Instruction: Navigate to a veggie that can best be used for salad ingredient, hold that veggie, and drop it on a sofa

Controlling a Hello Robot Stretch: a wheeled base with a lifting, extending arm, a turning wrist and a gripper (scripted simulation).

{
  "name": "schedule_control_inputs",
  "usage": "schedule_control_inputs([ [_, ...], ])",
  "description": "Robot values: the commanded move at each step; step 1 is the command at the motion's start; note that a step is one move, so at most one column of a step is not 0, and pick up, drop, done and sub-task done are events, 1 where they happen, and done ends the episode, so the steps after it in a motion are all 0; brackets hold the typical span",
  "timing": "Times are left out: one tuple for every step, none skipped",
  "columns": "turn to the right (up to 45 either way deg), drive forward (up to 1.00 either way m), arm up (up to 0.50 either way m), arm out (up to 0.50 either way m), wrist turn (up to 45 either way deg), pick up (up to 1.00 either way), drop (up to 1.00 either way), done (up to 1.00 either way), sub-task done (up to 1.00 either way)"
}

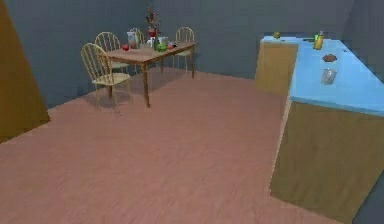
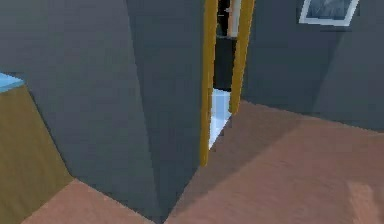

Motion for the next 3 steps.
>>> schedule_control_inputs([
  [0.0, 1.00, 0.00, 0.00, 0.0, 0.00, 0.00, 0.00, 0.00],
  [0.0, 0.30, 0.00, 0.00, 0.0, 0.00, 0.00, 0.00, 0.00],
  [0.0, 1.00, 0.00, 0.00, 0.0, 0.00, 0.00, 0.00, 0.00],
])
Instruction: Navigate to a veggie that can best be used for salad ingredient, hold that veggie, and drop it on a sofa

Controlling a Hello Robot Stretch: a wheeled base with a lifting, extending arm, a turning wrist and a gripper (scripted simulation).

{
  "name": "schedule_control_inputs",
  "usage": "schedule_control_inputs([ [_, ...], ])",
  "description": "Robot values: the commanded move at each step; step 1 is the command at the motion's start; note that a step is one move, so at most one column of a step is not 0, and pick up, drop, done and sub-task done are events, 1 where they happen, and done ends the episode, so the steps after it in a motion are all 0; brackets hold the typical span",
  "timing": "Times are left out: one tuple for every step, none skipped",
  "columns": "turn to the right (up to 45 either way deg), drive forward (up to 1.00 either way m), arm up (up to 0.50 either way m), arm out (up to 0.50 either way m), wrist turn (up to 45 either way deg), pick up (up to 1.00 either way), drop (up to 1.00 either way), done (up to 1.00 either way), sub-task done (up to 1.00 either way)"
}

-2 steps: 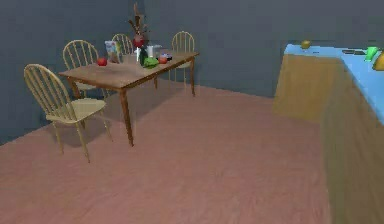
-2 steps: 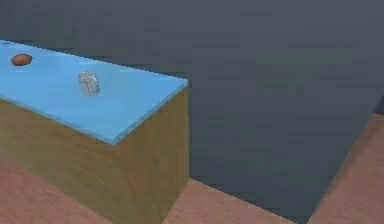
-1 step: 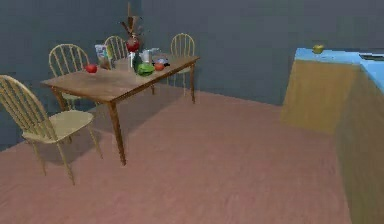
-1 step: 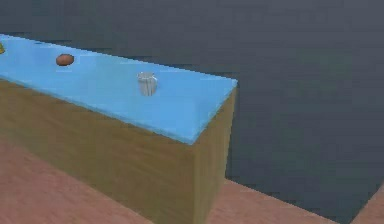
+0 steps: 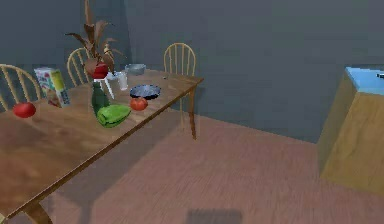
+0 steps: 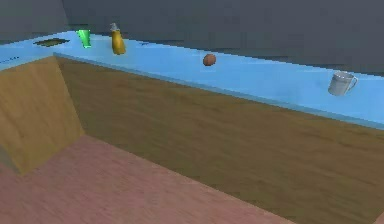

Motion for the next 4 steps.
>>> schedule_control_inputs([
  [3.0, 0.00, 0.00, 0.00, 0.0, 0.00, 0.00, 0.00, 0.00],
  [0.0, 0.35, 0.00, 0.00, 0.0, 0.00, 0.00, 0.00, 0.00],
  [-45.0, 0.00, 0.00, 0.00, 0.0, 0.00, 0.00, 0.00, 0.00],
  [-45.0, 0.00, 0.00, 0.00, 0.0, 0.00, 0.00, 0.00, 0.00],
])
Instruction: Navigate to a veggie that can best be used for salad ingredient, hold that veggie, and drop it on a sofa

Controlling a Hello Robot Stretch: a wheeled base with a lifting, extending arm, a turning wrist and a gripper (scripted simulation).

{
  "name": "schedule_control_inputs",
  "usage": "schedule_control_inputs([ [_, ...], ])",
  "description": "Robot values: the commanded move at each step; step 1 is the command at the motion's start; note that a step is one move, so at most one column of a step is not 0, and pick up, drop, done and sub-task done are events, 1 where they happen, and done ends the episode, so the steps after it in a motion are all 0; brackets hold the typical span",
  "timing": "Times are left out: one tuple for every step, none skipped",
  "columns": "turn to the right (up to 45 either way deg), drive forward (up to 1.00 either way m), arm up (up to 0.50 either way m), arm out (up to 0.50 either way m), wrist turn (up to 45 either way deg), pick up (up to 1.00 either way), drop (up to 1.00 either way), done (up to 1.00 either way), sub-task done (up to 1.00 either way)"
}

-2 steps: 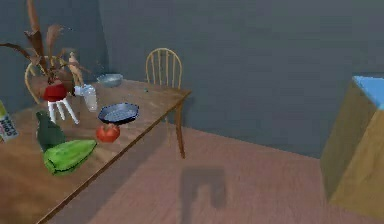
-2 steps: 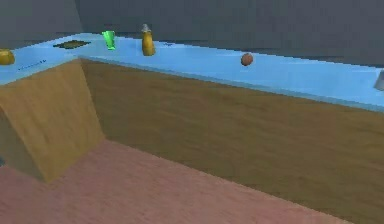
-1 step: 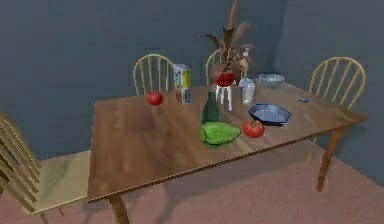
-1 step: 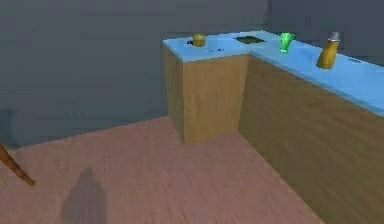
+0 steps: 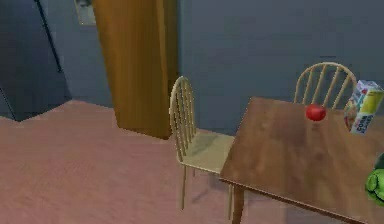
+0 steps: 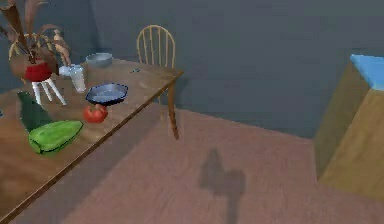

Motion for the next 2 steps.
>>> schedule_control_inputs([
  [-30.0, 0.00, 0.00, 0.00, 0.0, 0.00, 0.00, 0.00, 0.00],
  [45.0, 0.00, 0.00, 0.00, 0.0, 0.00, 0.00, 0.00, 0.00],
])
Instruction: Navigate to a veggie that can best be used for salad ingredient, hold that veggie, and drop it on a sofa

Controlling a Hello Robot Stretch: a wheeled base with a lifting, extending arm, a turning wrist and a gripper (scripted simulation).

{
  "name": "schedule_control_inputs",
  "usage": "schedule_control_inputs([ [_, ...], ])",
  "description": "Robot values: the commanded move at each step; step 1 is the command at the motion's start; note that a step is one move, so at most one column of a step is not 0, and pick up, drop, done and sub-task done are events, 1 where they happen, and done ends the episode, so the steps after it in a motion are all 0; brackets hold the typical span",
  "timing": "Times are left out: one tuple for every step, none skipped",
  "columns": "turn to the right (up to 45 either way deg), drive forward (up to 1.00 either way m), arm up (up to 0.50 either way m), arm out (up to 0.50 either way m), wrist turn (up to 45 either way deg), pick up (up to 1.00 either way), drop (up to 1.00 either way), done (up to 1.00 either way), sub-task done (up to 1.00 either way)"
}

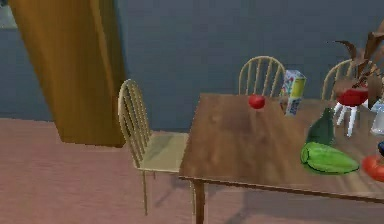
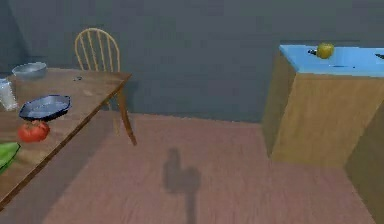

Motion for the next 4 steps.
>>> schedule_control_inputs([
  [33.0, 0.00, 0.00, 0.00, 0.0, 0.00, 0.00, 0.00, 0.00],
  [0.0, 0.30, 0.00, 0.00, 0.0, 0.00, 0.00, 0.00, 0.00],
  [-45.0, 0.00, 0.00, 0.00, 0.0, 0.00, 0.00, 0.00, 0.00],
  [-30.0, 0.00, 0.00, 0.00, 0.0, 0.00, 0.00, 0.00, 0.00],
])
